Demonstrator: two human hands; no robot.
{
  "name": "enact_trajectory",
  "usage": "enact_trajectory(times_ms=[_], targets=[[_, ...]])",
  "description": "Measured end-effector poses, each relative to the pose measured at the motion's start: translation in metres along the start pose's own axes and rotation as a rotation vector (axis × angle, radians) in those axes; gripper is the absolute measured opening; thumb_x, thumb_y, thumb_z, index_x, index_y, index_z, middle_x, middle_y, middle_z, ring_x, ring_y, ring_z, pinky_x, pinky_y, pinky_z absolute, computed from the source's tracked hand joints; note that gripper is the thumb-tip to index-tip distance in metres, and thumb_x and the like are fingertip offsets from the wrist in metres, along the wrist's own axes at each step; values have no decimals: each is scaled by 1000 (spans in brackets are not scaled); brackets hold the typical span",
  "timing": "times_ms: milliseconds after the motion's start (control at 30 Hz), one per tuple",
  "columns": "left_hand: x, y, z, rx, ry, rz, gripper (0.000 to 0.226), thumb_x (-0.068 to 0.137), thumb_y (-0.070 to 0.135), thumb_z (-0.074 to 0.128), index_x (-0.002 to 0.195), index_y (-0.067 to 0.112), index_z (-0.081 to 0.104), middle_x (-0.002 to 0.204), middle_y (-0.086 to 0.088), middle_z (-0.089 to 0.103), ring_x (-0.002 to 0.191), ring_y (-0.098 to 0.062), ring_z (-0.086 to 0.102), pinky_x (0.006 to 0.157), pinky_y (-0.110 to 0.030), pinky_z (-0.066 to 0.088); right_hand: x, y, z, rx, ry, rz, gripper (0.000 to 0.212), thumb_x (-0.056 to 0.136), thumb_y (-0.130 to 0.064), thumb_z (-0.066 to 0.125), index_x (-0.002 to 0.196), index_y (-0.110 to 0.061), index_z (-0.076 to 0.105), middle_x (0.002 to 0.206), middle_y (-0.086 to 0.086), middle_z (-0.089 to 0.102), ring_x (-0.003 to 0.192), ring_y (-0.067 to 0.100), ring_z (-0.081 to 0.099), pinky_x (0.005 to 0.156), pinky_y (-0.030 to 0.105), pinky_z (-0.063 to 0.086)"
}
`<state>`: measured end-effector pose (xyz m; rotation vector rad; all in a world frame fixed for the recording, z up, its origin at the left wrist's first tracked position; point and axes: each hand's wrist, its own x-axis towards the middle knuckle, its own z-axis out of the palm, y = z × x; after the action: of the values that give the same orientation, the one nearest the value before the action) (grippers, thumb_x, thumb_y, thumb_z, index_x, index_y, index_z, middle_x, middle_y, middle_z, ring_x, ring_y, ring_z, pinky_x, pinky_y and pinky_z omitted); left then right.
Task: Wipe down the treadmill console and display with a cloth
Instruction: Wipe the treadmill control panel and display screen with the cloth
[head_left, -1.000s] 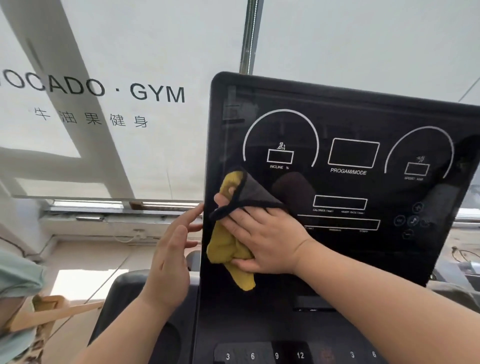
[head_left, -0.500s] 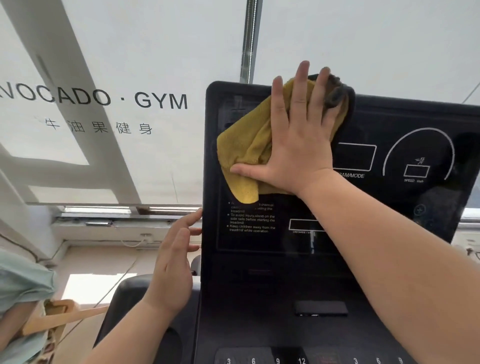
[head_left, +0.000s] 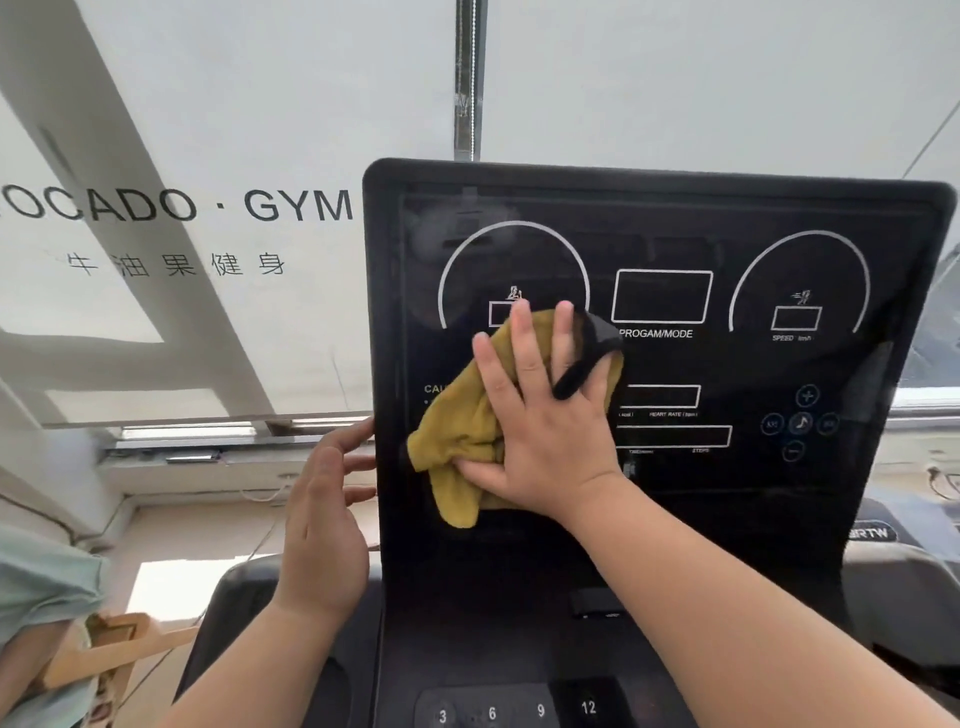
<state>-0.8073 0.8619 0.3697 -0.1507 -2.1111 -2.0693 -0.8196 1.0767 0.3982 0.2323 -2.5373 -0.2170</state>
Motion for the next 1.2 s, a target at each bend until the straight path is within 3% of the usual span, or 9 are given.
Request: enact_trajectory(times_ms=[133, 300, 533, 600, 667, 800, 933, 1100, 1200], targets=[[-1, -4, -1, 30, -17, 11, 51, 102, 37, 22, 128, 23, 64, 124, 8, 68, 110, -14, 62, 87, -45, 53, -14, 47, -10, 12, -41, 230, 128, 73, -95, 42, 164, -17, -4, 168, 23, -14, 152, 55, -13, 104, 87, 6], [-2, -2, -6, 42, -59, -34, 60, 95, 57, 23, 132, 30, 62, 132, 8, 65, 120, -16, 59, 94, -53, 50, 53, 64, -54, 107, 10, 484, 140, 66, -103, 42, 163, -16, -9, 166, 29, -18, 152, 53, -18, 116, 75, 0], [-1, 1, -7, 143, -64, 19, 46, 109, 26, 27, 122, 57, 59, 126, 27, 63, 112, -6, 61, 86, -43, 52, 77, 4, -41, 159, 123, 81, 141, 68, -97, 52, 162, 0, 12, 169, 28, 5, 157, 45, 1, 126, 59, 8], [-1, 6, -6, 106, -53, 1, 40, 107, 38, 27, 124, 50, 61, 124, 27, 65, 109, -6, 62, 86, -43, 51, 57, 3, -32, 204, 140, 40, 142, 69, -94, 57, 160, 4, 12, 169, 26, 8, 158, 41, 4, 127, 57, 13], [0, 7, -5, 65, -27, -22, 55, 95, 58, 24, 127, 35, 64, 123, 20, 68, 109, -10, 63, 88, -47, 51, 36, 13, -25, 173, 115, 82, 144, 68, -97, 55, 160, 6, 13, 169, 25, 7, 158, 40, 3, 127, 57, 11], [-1, 7, -2, 47, -19, -23, 64, 93, 62, 24, 128, 27, 65, 123, 12, 69, 110, -13, 63, 87, -46, 51, 9, 52, -27, 44, -42, 419, 152, 58, -108, 37, 162, -8, -8, 170, 18, -16, 154, 47, -16, 116, 70, -12], [-3, 6, 0, 52, -14, -26, 64, 91, 61, 24, 128, 26, 64, 125, 6, 68, 113, -17, 61, 91, -53, 51, 22, 81, -45, 49, -86, 616, 154, 50, -113, 31, 160, -17, -19, 167, 21, -25, 150, 53, -22, 113, 81, -3], [-5, 14, 7, 115, 12, 5, 51, 92, 60, 22, 120, 40, 60, 123, 11, 65, 115, -15, 59, 100, -55, 45, 71, 56, -57, 87, 16, 570, 149, 56, -111, 28, 163, -15, -12, 169, 22, -17, 152, 53, -17, 115, 78, 1], [-10, 21, 25, 286, 49, 119, 56, 100, 57, 18, 141, 33, 47, 140, 11, 52, 136, -14, 44, 117, -49, 32, 75, 29, -52, 77, 14, 397, 139, 63, -106, 30, 164, -17, -5, 169, 23, -14, 152, 54, -16, 115, 78, -1]])
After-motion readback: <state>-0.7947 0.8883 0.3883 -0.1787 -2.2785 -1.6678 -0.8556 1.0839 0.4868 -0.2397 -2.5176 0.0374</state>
